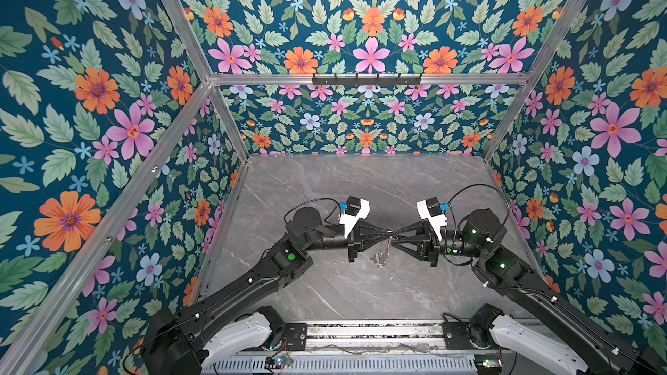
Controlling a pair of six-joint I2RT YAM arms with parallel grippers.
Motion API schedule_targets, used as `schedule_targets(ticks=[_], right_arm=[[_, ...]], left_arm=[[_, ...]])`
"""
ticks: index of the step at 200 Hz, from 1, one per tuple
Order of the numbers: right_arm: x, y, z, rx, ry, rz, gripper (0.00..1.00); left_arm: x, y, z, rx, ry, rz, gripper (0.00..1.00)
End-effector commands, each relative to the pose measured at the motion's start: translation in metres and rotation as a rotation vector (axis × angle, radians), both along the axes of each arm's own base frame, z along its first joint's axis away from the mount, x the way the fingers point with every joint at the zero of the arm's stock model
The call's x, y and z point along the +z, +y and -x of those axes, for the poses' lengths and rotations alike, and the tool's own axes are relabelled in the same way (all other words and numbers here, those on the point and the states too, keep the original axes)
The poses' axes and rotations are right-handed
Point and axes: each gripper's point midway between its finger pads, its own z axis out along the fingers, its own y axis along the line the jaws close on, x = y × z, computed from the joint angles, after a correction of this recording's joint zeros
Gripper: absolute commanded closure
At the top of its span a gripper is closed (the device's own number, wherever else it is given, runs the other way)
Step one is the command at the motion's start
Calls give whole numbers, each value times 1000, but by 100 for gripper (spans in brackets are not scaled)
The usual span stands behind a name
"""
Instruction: Remove the keys from the keyring
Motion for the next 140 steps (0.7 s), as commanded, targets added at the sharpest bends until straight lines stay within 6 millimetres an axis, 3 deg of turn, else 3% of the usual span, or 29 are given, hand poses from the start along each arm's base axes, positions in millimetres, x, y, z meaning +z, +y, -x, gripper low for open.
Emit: schedule_targets(ticks=[1, 59, 89, 104, 140], right_arm=[[11, 0, -4, -20, -24, -39, 72], [12, 1, -7, -28, -23, -47, 84], [13, 0, -7, -32, -24, -48, 100], [12, 0, -7, -32, -22, -45, 100], [11, -1, -6, -33, -21, -41, 100]], left_arm=[[10, 1, 3, -10, -30, 35, 100], [13, 2, 5, -13, -34, 42, 100], [14, 2, 3, 0, -33, 43, 100], [14, 2, 1, 10, -27, 42, 100], [16, 4, -4, 48, -15, 45, 66]])
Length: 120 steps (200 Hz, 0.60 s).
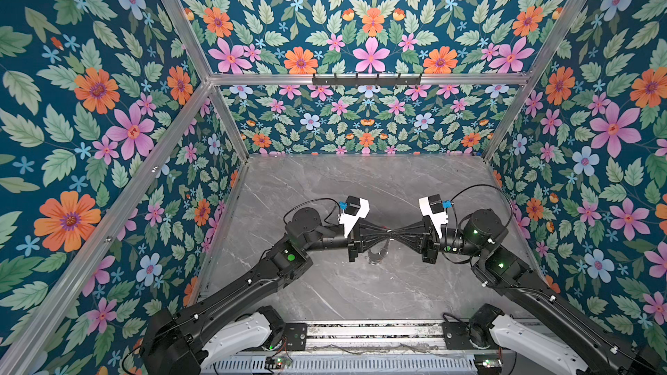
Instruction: Remove the keys from the keyring
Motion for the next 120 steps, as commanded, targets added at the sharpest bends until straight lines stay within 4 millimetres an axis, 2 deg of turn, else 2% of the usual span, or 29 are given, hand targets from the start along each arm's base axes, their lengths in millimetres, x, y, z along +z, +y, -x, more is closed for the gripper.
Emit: schedule_targets(ticks=[1, 16, 41, 67, 97, 120], right_arm=[[6, -1, 1, -3, -23, -15, 100], [6, -2, 1, -8, -23, -8, 100], [4, -3, 0, -21, -18, 15, 100], [3, -4, -1, -29, -12, 37, 100], [3, -5, -1, -34, -5, 68, 100], [2, -4, -1, -30, 1, 90, 100]], left_arm=[[12, 3, -3, 31, -24, 36, 66], [14, 7, -8, 76, -19, 34, 57], [13, 15, -14, 147, -34, 2, 50], [6, 17, -13, 152, -38, -55, 50], [1, 10, -10, 107, -16, -103, 50], [-1, 4, -9, 67, 3, -138, 55]])
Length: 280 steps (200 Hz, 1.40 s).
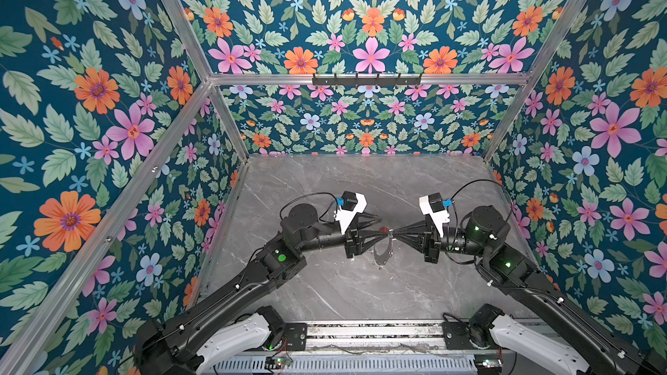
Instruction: Remove the keys from the keyring
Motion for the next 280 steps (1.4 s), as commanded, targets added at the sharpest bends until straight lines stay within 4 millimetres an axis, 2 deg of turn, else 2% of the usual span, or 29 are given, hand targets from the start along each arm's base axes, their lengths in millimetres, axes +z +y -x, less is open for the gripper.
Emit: schedule_targets(ticks=[1, 33, 58, 118, 157, 186, 211, 226, 229, 243, 250, 262, 280], right_arm=[[0, 0, 0, 1, -12, 26, 100], [0, -1, -1, -8, -7, 44, 100], [1, -2, -1, -14, -9, 54, 100], [5, -2, -2, -16, -11, 57, 100], [5, -1, -3, -16, -6, 62, 100], [6, 0, -3, -12, -1, 59, 100], [8, 1, -4, -9, 2, 53, 100], [11, 1, -2, 0, 1, 46, 100], [11, 1, -1, 3, 0, 44, 97], [17, -1, 3, 6, -17, 24, 69], [21, -4, 5, 4, -32, 12, 60], [27, -8, 11, -2, -57, -8, 52], [36, -17, 19, -18, -97, -44, 47]], left_arm=[[-6, -4, 6, -53, 13, -49, 55], [-5, -5, 7, -61, 24, -71, 66], [-5, -3, 6, -54, 31, -92, 69], [-4, -5, 9, -76, 38, -102, 68], [-2, -8, 10, -96, 38, -102, 72], [-1, -9, 13, -118, 35, -95, 81], [-1, -10, 14, -122, 31, -86, 100], [0, -9, 10, -92, 18, -74, 100], [0, -8, 9, -85, 12, -70, 100], [2, -4, 9, -64, -21, -52, 100], [5, -2, 11, -63, -38, -37, 100], [8, 1, 15, -72, -60, -18, 100], [11, 4, 20, -83, -88, 0, 100]])
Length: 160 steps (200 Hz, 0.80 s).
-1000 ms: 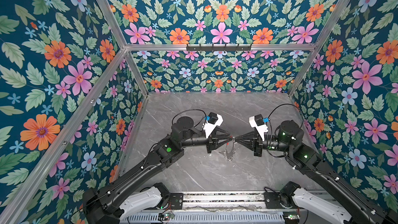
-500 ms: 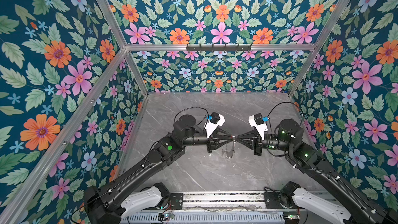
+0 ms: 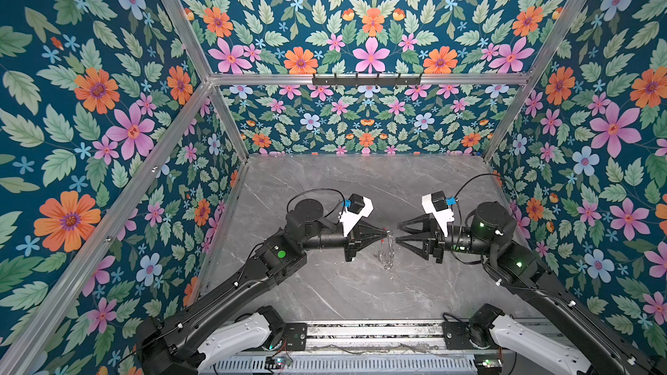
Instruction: Remove the keys from the keyring
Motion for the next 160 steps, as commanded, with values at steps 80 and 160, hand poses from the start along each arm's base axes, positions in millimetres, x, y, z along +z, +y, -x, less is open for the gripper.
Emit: schedule_targets(ticks=[80, 160], right_arm=[[17, -9, 16, 12, -71, -85, 64], [31, 1, 25, 133, -48, -154, 61]], left_arm=[[33, 8, 32, -152, -131, 133, 100], [37, 9, 36, -170, -127, 157, 100]])
